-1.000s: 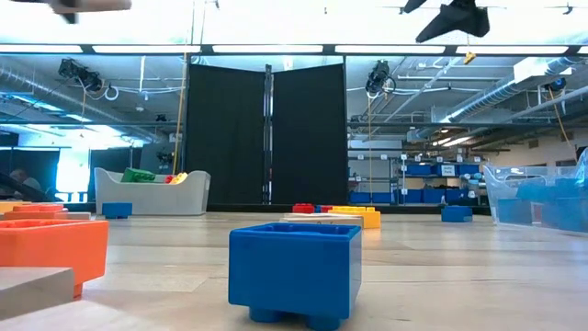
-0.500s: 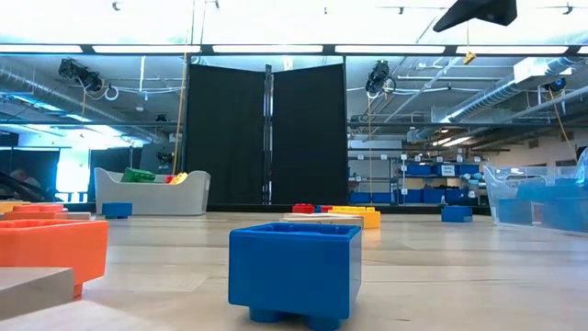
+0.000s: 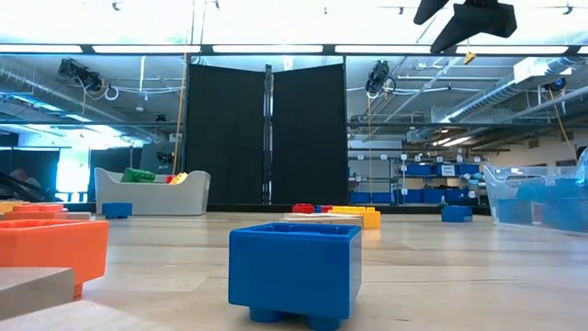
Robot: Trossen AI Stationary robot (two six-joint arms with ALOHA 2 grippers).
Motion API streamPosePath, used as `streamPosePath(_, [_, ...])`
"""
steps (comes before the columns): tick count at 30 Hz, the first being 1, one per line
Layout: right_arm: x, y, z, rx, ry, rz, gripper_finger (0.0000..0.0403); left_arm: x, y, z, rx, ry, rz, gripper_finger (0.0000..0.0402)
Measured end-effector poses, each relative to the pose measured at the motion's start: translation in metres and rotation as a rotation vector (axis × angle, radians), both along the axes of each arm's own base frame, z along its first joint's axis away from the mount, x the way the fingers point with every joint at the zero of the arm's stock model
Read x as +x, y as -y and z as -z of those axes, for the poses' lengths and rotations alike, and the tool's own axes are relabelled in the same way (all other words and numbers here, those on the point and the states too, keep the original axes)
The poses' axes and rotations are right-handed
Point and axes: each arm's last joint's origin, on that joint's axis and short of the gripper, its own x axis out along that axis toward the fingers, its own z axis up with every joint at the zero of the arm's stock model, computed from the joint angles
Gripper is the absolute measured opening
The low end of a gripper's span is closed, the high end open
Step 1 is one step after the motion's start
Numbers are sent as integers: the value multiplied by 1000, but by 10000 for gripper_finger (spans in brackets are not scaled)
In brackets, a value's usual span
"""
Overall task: Sort blocks by size
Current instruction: Put the brown block into the black bin
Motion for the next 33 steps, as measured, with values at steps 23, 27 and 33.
streamPosePath(23, [4,-13,-3,30,70,-43,250,5,-10,-14,-39,72,-53,122])
streamPosePath(27, [13,-18,-1,46,104,-57,250,3,-20,-33,-23,240,-64,122])
streamPosePath(33, [41,-35,20,20,54,-314,250,1,-34,-51,56,462,-78,122])
